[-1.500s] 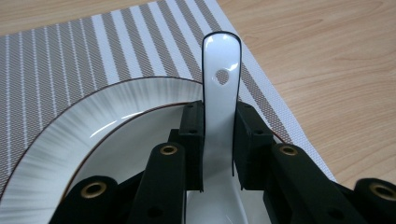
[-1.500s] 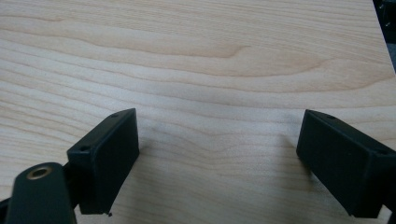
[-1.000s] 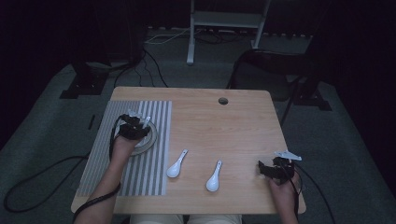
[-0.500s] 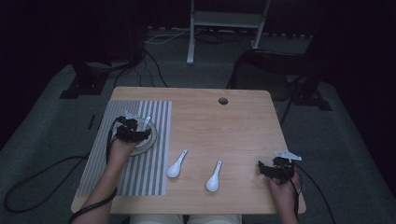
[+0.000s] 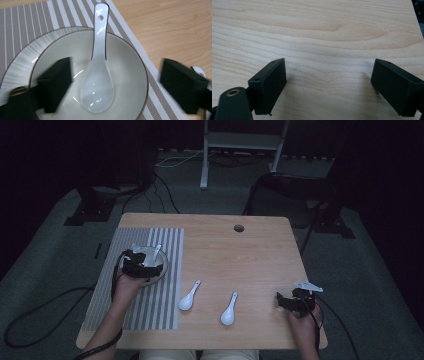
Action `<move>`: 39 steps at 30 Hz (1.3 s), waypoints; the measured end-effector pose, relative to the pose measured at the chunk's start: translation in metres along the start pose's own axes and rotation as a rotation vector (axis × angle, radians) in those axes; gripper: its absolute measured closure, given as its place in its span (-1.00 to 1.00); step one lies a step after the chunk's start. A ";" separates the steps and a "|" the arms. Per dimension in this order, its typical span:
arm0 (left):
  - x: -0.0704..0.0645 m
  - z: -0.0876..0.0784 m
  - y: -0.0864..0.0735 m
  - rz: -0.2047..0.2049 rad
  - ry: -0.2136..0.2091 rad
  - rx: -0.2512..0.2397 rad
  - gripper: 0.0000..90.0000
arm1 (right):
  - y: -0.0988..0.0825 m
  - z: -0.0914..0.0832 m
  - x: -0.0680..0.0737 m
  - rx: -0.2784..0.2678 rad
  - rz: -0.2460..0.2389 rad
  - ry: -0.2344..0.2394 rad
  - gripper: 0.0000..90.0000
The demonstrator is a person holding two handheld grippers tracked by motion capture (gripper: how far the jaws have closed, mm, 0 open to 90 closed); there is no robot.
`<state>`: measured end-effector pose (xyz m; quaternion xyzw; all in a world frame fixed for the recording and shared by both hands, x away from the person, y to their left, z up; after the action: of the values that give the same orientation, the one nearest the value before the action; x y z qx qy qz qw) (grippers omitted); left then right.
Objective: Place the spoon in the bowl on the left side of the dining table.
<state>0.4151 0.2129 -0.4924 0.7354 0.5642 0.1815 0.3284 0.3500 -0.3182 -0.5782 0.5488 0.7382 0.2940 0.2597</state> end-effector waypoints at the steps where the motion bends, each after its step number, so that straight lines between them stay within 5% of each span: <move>1: 0.000 -0.001 0.000 0.000 0.000 -0.002 -0.80 | 0.000 0.000 0.000 0.000 0.000 0.000 -0.73; 4: 0.002 -0.005 -0.002 -0.013 0.001 -0.009 -0.98 | 0.000 0.000 0.000 0.000 0.000 0.000 -0.73; 11: 0.001 -0.014 -0.006 -0.009 -0.007 -0.036 -0.97 | 0.000 0.000 0.000 0.000 0.000 0.000 -0.73; 12: 0.001 -0.019 -0.008 0.020 0.016 -0.052 -0.97 | 0.000 0.000 0.000 0.000 0.000 0.000 -0.73; 16: 0.002 -0.022 -0.014 0.024 0.024 -0.064 -0.97 | 0.000 0.000 0.000 0.000 0.000 0.000 -0.73; 27: 0.003 -0.027 -0.044 0.039 -0.013 -0.077 -0.97 | 0.000 0.000 0.000 0.000 0.000 0.000 -0.73; 39: 0.008 -0.042 -0.073 0.022 -0.003 -0.088 -0.97 | 0.000 0.000 0.000 0.000 0.002 0.000 -0.73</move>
<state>0.3387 0.2435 -0.5131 0.7266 0.5471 0.2084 0.3595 0.3500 -0.3180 -0.5781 0.5495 0.7375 0.2946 0.2594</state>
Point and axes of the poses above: each handheld gripper's, and its own axes: z roughly forward along the jaws, y roughly out of its top, x roughly to its left, the point moved 4 cm from there along z, roughly forward along the jaws, and after that the axes turned 6 degrees about -z, right-handed, at the moved point
